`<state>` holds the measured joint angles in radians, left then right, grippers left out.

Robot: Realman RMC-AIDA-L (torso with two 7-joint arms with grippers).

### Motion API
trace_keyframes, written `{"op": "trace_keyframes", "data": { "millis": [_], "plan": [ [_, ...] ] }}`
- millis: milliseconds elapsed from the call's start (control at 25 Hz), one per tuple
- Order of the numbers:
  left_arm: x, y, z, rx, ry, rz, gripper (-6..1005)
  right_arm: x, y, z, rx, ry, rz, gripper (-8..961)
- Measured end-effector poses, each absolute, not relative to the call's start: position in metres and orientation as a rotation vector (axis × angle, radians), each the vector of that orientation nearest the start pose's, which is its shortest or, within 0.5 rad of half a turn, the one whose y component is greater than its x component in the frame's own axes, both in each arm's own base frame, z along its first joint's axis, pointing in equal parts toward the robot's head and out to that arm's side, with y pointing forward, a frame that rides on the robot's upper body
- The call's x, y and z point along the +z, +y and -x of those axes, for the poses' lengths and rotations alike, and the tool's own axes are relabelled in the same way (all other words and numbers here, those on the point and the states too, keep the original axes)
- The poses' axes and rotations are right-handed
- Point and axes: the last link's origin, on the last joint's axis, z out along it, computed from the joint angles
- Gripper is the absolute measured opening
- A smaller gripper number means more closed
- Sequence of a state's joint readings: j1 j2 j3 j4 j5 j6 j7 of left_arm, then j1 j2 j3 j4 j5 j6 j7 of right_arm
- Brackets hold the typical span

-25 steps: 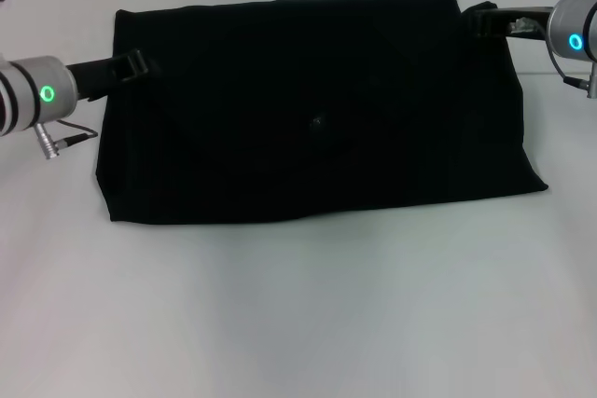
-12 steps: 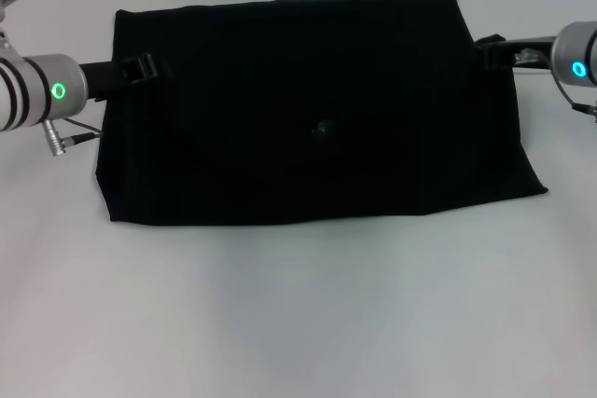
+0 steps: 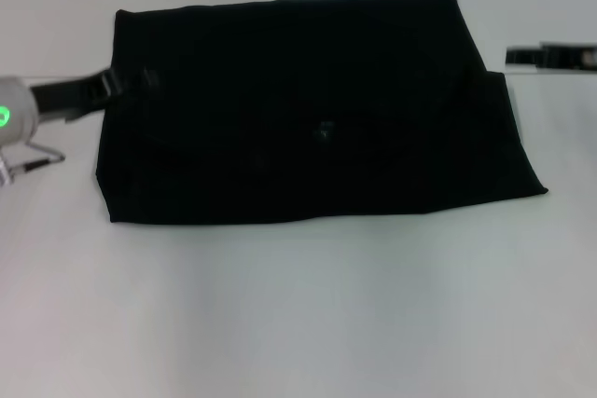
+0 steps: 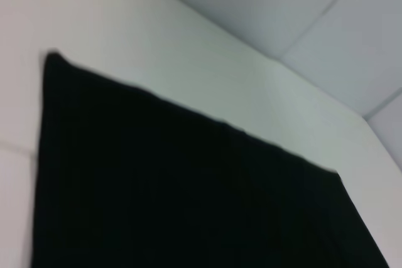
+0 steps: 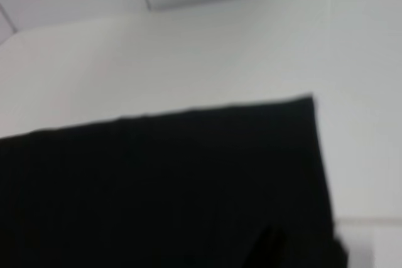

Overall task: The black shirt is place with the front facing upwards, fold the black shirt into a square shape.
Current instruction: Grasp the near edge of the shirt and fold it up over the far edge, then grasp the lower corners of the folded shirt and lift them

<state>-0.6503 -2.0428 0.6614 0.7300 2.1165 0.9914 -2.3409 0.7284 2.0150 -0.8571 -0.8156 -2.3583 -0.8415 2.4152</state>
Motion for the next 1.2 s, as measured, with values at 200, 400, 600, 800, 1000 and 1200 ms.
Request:
{"op": "trace_keyframes", "data": {
  "millis": [200,400,600,800,1000,1200],
  "plan": [
    [0.045,0.401,0.292,-0.675,-1.6,1.928,686,0.06,0.429,-0.271,0.394,1.393,2.014,729],
    [0.044,0.381,0.307,-0.669,-1.581,1.914,821,0.049,0.4,-0.282,0.571,1.478,2.062,899],
    [0.037,0.373,0.32,-0.614,-1.594,1.919,884,0.043,0.389,-0.283,0.687,1.495,2.108,928],
    [0.031,0.37,0.327,-0.589,-1.614,1.908,920,0.043,0.391,-0.281,0.701,1.498,2.116,925],
    [0.024,0.367,0.331,-0.53,-1.58,1.942,909,0.045,0.392,-0.278,0.721,1.494,2.118,927],
    [0.016,0.365,0.331,-0.487,-1.569,1.979,872,0.047,0.391,-0.276,0.762,1.501,2.113,920]
  ]
}}
